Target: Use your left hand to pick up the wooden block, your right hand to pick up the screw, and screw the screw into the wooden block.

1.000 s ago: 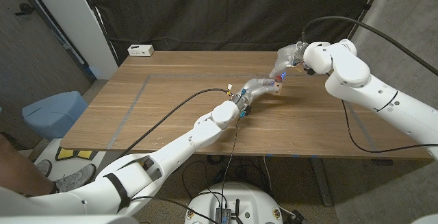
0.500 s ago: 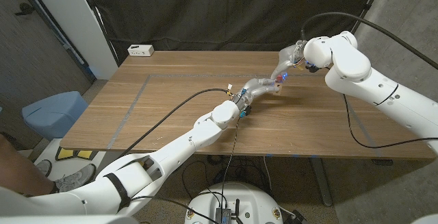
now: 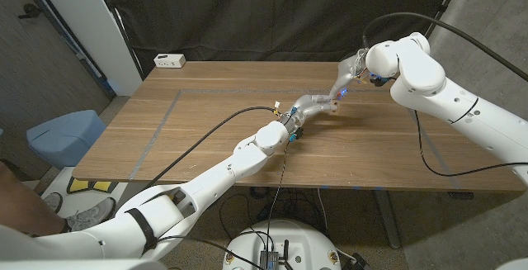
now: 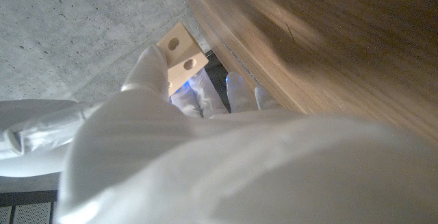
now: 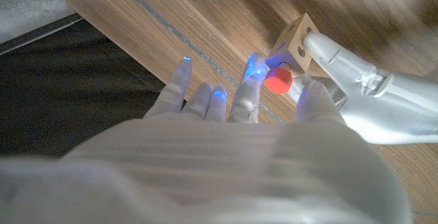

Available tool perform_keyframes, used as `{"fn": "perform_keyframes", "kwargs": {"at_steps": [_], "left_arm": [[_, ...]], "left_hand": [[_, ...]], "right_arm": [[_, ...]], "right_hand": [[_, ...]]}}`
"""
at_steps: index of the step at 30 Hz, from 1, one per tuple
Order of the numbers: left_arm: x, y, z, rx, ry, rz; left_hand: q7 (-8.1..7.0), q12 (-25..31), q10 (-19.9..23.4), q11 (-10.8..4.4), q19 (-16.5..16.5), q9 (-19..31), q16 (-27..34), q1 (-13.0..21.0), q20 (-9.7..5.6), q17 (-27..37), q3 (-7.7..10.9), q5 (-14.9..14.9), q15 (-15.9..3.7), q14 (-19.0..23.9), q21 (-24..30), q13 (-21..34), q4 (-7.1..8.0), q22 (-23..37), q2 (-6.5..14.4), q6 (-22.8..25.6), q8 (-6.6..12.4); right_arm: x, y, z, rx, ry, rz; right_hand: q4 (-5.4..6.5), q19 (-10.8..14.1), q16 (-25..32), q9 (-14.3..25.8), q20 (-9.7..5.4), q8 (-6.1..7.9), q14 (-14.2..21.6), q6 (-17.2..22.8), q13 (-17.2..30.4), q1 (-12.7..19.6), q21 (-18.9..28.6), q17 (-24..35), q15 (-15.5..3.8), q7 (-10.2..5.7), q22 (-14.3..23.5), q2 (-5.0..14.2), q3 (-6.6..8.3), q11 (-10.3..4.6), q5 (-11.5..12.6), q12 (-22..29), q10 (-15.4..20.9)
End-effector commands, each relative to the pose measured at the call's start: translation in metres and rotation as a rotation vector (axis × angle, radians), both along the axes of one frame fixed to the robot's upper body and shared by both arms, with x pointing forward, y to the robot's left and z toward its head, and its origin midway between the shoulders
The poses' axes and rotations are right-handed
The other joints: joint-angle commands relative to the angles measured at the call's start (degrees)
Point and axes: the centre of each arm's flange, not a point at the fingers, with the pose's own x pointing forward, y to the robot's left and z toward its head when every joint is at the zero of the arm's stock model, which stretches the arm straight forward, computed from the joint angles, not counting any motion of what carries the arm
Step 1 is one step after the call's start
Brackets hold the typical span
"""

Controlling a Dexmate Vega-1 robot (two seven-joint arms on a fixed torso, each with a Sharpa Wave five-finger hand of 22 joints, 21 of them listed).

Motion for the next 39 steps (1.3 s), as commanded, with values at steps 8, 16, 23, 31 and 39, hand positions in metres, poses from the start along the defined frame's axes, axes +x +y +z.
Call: {"fn": "perform_keyframes", "kwargs": {"at_steps": [8, 16, 23, 31, 39], "left_arm": [[0.000, -0.001, 0.000, 0.002, 0.003, -0.002], [0.000, -0.002, 0.000, 0.005, -0.001, 0.000], [0.001, -0.003, 0.002, 0.008, -0.003, -0.002], [0.003, -0.004, 0.003, 0.010, -0.003, -0.005], [0.005, -0.003, 0.004, 0.012, -0.001, -0.005]], "left_hand": [[0.29, 0.31, 0.08, -0.24, 0.00, 0.28, 0.10, -0.51, -0.01, 0.20, 1.92, 0.56, -2.65, 0.23, 0.37, 0.34, 1.44, 0.27, 0.48, 0.17, 0.26], [0.19, 0.31, 0.05, -0.21, -0.09, 0.27, 0.10, -0.61, -0.01, 0.19, 2.00, 0.58, -2.69, 0.26, 0.34, 0.34, 1.46, 0.28, 0.51, 0.22, 0.29], [0.40, 0.28, -0.04, -0.21, -0.09, 0.26, 0.08, -0.63, -0.03, 0.20, 2.11, 0.60, -2.61, 0.19, 0.35, 0.34, 1.45, 0.28, 0.59, 0.20, 0.30], [0.33, 0.30, 0.00, -0.23, -0.04, 0.26, 0.11, -0.68, -0.02, 0.20, 2.15, 0.61, -2.64, 0.23, 0.37, 0.34, 1.43, 0.28, 0.59, 0.17, 0.29], [0.23, 0.36, 0.13, -0.24, -0.11, 0.25, 0.11, -0.70, -0.07, 0.19, 2.13, 0.59, -2.74, 0.23, 0.35, 0.34, 1.36, 0.28, 0.43, 0.31, 0.35]], "right_arm": [[-0.002, -0.006, 0.002, 0.021, 0.014, 0.028], [-0.003, -0.006, 0.005, 0.026, 0.021, 0.064], [-0.004, -0.005, 0.008, 0.020, 0.013, 0.079], [-0.003, -0.004, 0.011, 0.006, 0.005, 0.086], [0.001, -0.003, 0.015, -0.009, -0.005, 0.092]], "right_hand": [[-2.22, -0.09, -0.74, 1.28, 1.58, -2.08, -3.74, -8.10, 0.42, 4.22, 0.14, -0.02, 1.79, 0.65, 0.27, -0.36, 1.12, 1.89, 0.73, -0.37, -5.63], [-3.11, -0.20, -0.71, 1.65, 1.64, -2.90, -5.18, -11.51, 0.50, 7.45, 0.14, -0.06, 2.70, 1.36, 0.26, -0.33, 2.27, 2.34, 0.96, -0.34, -8.57], [-3.72, -0.35, -0.77, 1.82, 1.82, -2.98, -6.45, -12.77, 0.53, 11.25, 0.11, -0.10, 3.28, 0.93, 0.25, -1.02, 3.40, 2.33, 1.05, -0.20, -10.50], [-3.54, -0.58, -0.65, 1.60, 2.29, -3.67, -7.58, -14.86, 0.53, 14.83, 0.09, -0.08, 3.61, -2.03, 0.26, -1.69, 4.55, -0.29, 1.02, -0.27, -13.62], [-3.14, -0.80, -0.41, 1.45, 2.20, -3.67, -8.22, -15.35, 0.53, 17.38, 0.09, -0.01, 3.36, -6.12, 0.27, -1.69, 5.37, -2.91, 0.95, 0.12, -14.81]]}}
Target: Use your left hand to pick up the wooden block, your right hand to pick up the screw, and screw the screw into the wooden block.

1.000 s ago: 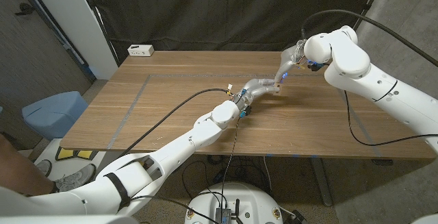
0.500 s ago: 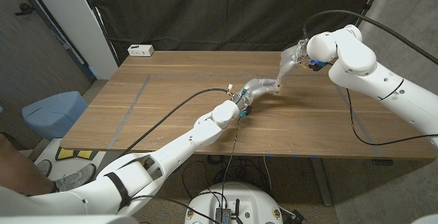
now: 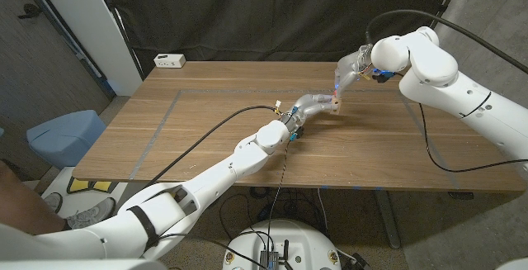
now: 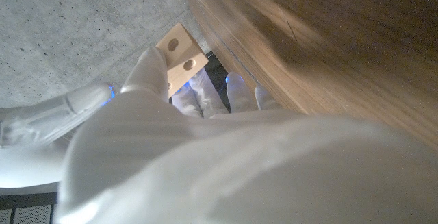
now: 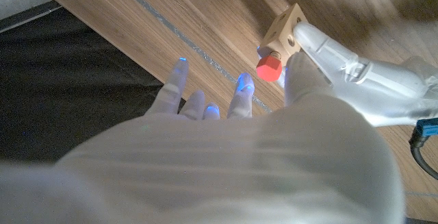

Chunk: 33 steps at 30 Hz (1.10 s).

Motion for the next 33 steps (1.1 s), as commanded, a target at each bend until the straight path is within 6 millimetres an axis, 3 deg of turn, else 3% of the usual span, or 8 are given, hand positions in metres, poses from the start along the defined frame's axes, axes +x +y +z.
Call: {"fn": "perform_keyframes", "kwargs": {"at_steps": [1, 8, 20, 33], "left_arm": [[0.0026, -0.0002, 0.0019, 0.005, -0.002, -0.001], [0.0027, -0.0012, 0.0034, 0.021, -0.016, -0.004], [0.0025, -0.0023, 0.0037, 0.027, -0.023, 0.002], [0.0005, -0.0038, 0.0032, 0.032, -0.028, 0.003]], "left_hand": [[-0.16, 0.24, 0.42, -0.35, -0.09, 0.24, 0.11, 0.27, -0.10, 0.22, 1.96, 0.15, -2.75, 0.21, 0.36, 0.32, 1.51, 0.28, 0.29, 0.75, 0.48], [-0.16, 0.25, 0.41, -0.37, -0.16, 0.23, 0.12, 0.24, -0.07, 0.22, 1.99, 0.16, -2.79, 0.23, 0.34, 0.32, 1.49, 0.28, 0.27, 0.65, 0.44], [-0.33, 0.23, 0.37, -0.35, -0.17, 0.22, 0.12, 0.23, -0.06, 0.23, 2.06, 0.17, -2.78, 0.15, 0.35, 0.32, 1.45, 0.28, 0.28, 0.59, 0.43], [-0.14, 0.25, 0.38, -0.35, -0.22, 0.21, 0.15, 0.24, -0.03, 0.26, 2.07, 0.17, -2.72, 0.07, 0.33, 0.32, 1.43, 0.28, 0.30, 0.58, 0.42]], "right_arm": [[0.0043, 0.0013, 0.0046, -0.017, -0.011, 0.012], [0.0077, 0.0030, 0.0053, -0.027, -0.004, 0.014], [0.0111, 0.0043, 0.0061, -0.038, 0.002, 0.015], [0.0113, 0.0016, 0.0028, -0.031, 0.008, 0.013]], "right_hand": [[0.01, -0.01, 0.34, 0.02, 0.15, -0.08, -0.36, 0.09, 0.28, 1.39, 0.10, 0.19, 0.01, -1.75, 0.27, 0.06, 0.69, -0.97, 0.32, 0.34, -0.06], [0.14, -0.20, 0.49, -0.05, 0.06, 0.58, -0.65, 1.22, 0.26, 2.80, 0.08, 0.25, -1.04, -3.71, 0.28, 0.15, 1.05, -2.94, 0.27, 0.61, -0.15], [0.05, -0.36, 0.76, -0.14, -0.08, 1.86, -0.56, 3.77, 0.22, 4.77, 0.11, 0.42, -1.63, -3.86, 0.28, 0.39, 1.90, -3.62, 0.26, 0.84, -0.06], [0.57, -0.20, 1.27, 0.44, -0.25, 4.68, 0.00, 8.68, 0.16, 5.67, 0.22, 0.77, -2.26, -3.91, 0.27, 1.01, 2.58, -4.48, -0.03, 1.48, 1.71]]}}
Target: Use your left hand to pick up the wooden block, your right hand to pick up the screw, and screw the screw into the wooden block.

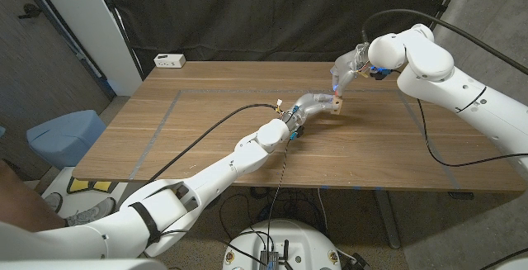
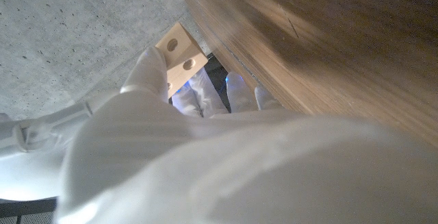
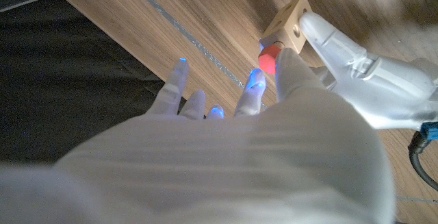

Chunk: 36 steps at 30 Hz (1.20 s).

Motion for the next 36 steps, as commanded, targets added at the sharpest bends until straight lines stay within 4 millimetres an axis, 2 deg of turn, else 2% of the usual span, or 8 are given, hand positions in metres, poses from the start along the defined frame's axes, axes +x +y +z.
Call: {"fn": "perform_keyframes", "kwargs": {"at_steps": [1, 23, 36], "left_arm": [[-0.002, -0.002, 0.000, 0.005, -0.007, 0.002], [-0.007, -0.003, -0.001, 0.004, -0.013, 0.005], [-0.007, -0.005, 0.000, 0.007, -0.016, 0.005]], "left_hand": [[-0.02, 0.49, 0.17, -0.16, -0.20, 0.20, 0.17, 0.42, 0.01, 0.10, 1.91, 0.41, -2.73, 0.09, 0.34, 0.30, 1.57, 0.28, 0.52, 0.74, 0.37], [-0.01, 0.48, 0.11, -0.15, -0.22, 0.20, 0.21, 0.29, 0.05, 0.11, 2.04, 0.42, -2.74, 0.16, 0.36, 0.30, 1.64, 0.28, 0.63, 0.76, 0.39], [-0.04, 0.50, 0.14, -0.15, -0.21, 0.20, 0.21, 0.25, 0.07, 0.10, 2.12, 0.43, -2.66, 0.17, 0.37, 0.29, 1.63, 0.28, 0.65, 0.68, 0.36]], "right_arm": [[0.000, -0.002, -0.003, 0.005, 0.009, 0.000], [-0.007, -0.004, -0.001, 0.000, 0.036, -0.002], [-0.010, -0.008, 0.001, -0.005, 0.070, -0.011]], "right_hand": [[0.20, 0.06, 0.60, 0.35, 0.01, 1.24, 0.23, 1.86, 0.16, 0.81, 0.24, 0.14, -0.46, 0.03, 0.27, 0.28, 0.30, -0.31, -0.06, 0.44, 1.10], [0.37, -0.73, 0.24, 0.69, 0.45, 0.27, -0.87, -2.32, 0.13, 0.88, -0.01, 0.28, 0.07, -0.32, 0.28, -0.26, 0.38, 0.03, -0.37, -0.33, -0.66], [0.58, -2.88, -0.43, 0.33, 1.76, -1.96, -3.66, -8.44, 0.15, 0.42, -0.34, 0.34, 1.28, -1.51, 0.29, -1.22, 0.31, 0.25, -0.43, -0.96, -4.09]]}}
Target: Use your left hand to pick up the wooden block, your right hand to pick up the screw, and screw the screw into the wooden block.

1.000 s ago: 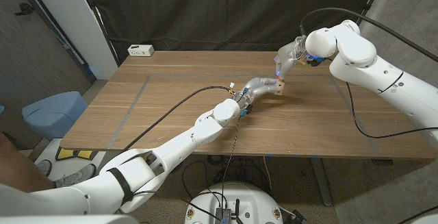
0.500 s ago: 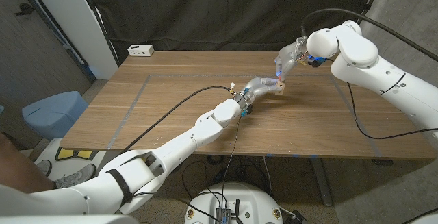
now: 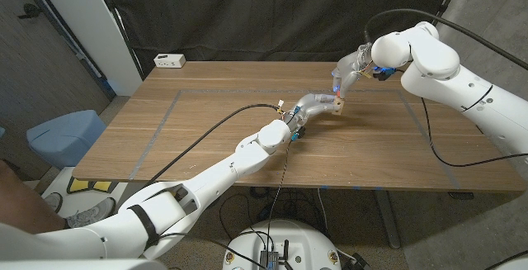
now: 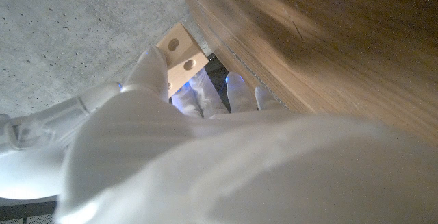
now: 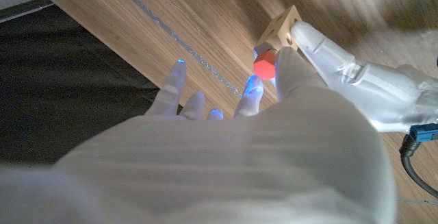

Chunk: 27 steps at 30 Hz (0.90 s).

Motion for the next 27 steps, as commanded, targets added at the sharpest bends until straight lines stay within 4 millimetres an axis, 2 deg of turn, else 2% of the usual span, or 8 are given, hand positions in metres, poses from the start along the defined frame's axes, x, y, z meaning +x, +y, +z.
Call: {"fn": "perform_keyframes", "kwargs": {"at_steps": [1, 5, 9, 27], "left_arm": [[0.000, -0.001, 0.000, 0.003, -0.002, 0.000], [0.000, -0.001, 0.000, 0.003, -0.002, 0.000], [0.000, -0.001, 0.000, 0.004, 0.000, 0.000], [0.004, -0.001, 0.001, 0.009, 0.006, 0.001]], "left_hand": [[-0.13, 0.35, 0.36, -0.33, -0.22, 0.19, 0.21, -0.21, 0.02, 0.11, 2.10, 0.19, -2.69, 0.18, 0.36, 0.34, 1.63, 0.28, 0.51, 0.65, 0.33], [-0.03, 0.34, 0.33, -0.33, -0.19, 0.20, 0.22, -0.23, 0.09, 0.11, 2.13, 0.20, -2.65, 0.20, 0.38, 0.34, 1.65, 0.28, 0.56, 0.57, 0.30], [0.05, 0.35, 0.33, -0.33, -0.19, 0.20, 0.21, -0.23, 0.09, 0.11, 2.17, 0.21, -2.64, 0.17, 0.38, 0.34, 1.65, 0.28, 0.60, 0.57, 0.30], [-0.07, 0.34, 0.31, -0.34, -0.16, 0.20, 0.23, -0.21, -0.01, 0.10, 2.23, 0.21, -2.76, 0.19, 0.40, 0.32, 1.58, 0.28, 0.56, 0.53, 0.29]], "right_arm": [[-0.003, -0.004, 0.003, -0.007, 0.019, -0.006], [-0.002, -0.005, 0.003, -0.005, 0.005, -0.002], [-0.001, -0.006, 0.003, -0.006, -0.003, -0.005], [0.009, -0.006, 0.001, 0.010, -0.007, 0.013]], "right_hand": [[0.33, -0.71, -0.33, -0.06, 0.14, -0.56, -0.92, -1.62, 0.16, 0.31, -0.34, 0.08, 0.17, -0.64, 0.29, -0.63, 0.10, -0.26, 0.05, -0.23, -1.14], [0.12, -0.90, -0.38, -0.11, 0.31, -0.71, -1.27, -2.09, 0.16, 0.69, -0.32, 0.05, 0.14, -1.08, 0.29, -0.76, 0.24, -0.27, 0.12, -0.19, -1.46], [0.01, -0.93, -0.19, -0.11, 0.33, -0.08, -1.29, -0.85, 0.17, 1.16, -0.18, 0.07, -0.20, -1.47, 0.29, -0.76, 0.49, -1.28, 0.23, 0.14, -1.16], [0.15, 0.25, 0.61, 0.37, -0.40, 2.49, -0.06, 3.45, 0.14, 2.02, 0.38, 0.05, -1.31, -1.02, 0.28, -0.39, 0.81, -2.99, 0.33, 0.98, 0.78]]}}
